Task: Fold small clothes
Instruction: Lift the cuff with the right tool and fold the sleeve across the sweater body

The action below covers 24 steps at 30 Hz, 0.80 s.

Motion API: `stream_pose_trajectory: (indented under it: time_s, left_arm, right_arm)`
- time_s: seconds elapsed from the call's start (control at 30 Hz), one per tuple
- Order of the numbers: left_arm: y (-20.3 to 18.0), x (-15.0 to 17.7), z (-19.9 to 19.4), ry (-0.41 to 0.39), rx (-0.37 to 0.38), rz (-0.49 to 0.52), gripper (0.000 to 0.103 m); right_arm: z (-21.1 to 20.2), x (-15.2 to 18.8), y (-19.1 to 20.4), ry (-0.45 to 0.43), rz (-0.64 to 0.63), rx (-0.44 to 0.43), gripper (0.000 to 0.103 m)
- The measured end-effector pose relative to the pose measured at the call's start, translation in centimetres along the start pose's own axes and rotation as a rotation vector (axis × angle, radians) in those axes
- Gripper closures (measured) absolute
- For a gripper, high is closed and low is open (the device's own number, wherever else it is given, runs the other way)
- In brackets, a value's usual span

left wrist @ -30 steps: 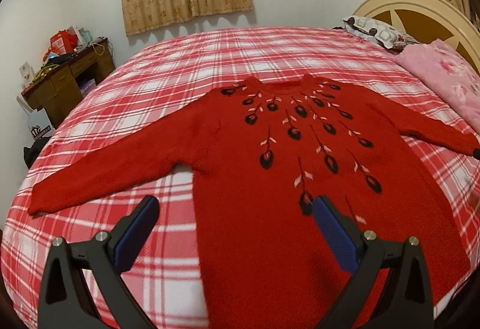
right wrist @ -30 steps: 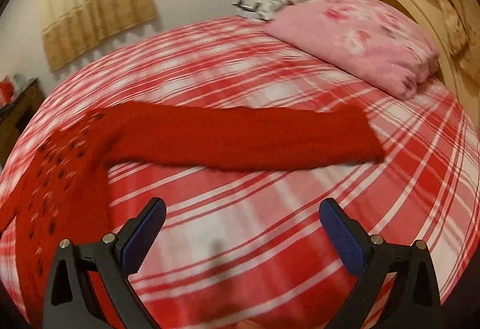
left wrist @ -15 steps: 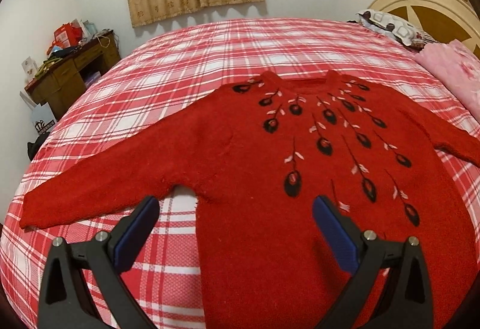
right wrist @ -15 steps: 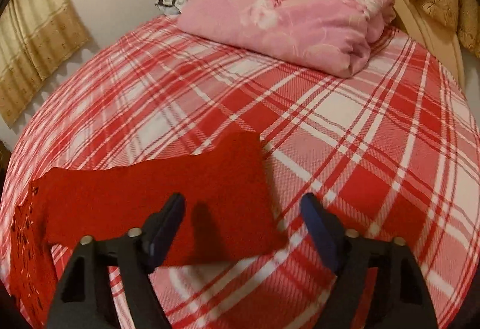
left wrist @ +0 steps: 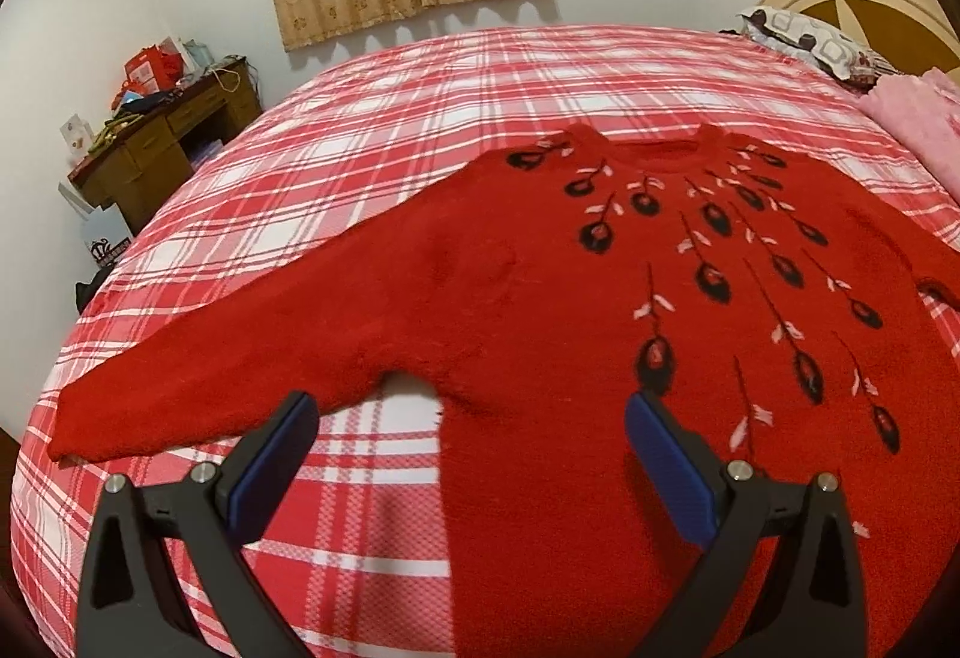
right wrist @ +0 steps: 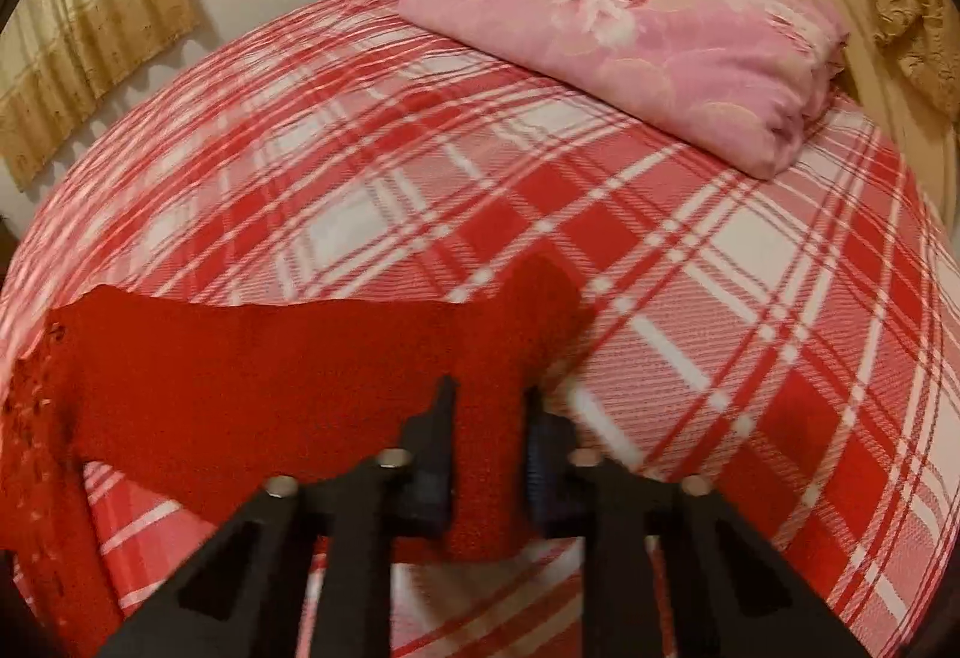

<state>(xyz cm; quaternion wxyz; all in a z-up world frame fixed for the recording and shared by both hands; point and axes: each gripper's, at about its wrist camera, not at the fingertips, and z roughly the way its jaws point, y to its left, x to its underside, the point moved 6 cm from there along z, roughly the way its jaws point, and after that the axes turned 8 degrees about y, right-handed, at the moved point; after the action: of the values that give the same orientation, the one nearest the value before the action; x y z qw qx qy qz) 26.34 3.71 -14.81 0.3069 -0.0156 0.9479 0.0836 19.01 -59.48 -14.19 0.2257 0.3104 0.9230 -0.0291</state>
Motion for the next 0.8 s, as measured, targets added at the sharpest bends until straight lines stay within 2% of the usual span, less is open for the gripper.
stream_pose_trajectory:
  time_s: [0.17, 0.47, 0.8]
  left_arm:
    - [1.4, 0.3, -0.2, -0.009, -0.005, -0.017, 0.000]
    - [4.2, 1.3, -0.2, -0.006, 0.004, -0.071, 0.000]
    - [7.0, 1.7, -0.4, -0.017, 0.000, -0.117, 0.000]
  right_arm:
    - [-2.6, -1.4, 3.0, -0.052, -0.038, -0.039, 0.089]
    - [-9.9, -4.5, 11.1, -0.207, -0.167, -0.085, 0.090]
    - [-15.8, -5.1, 19.5, -0.304, -0.305, -0.146, 0.091]
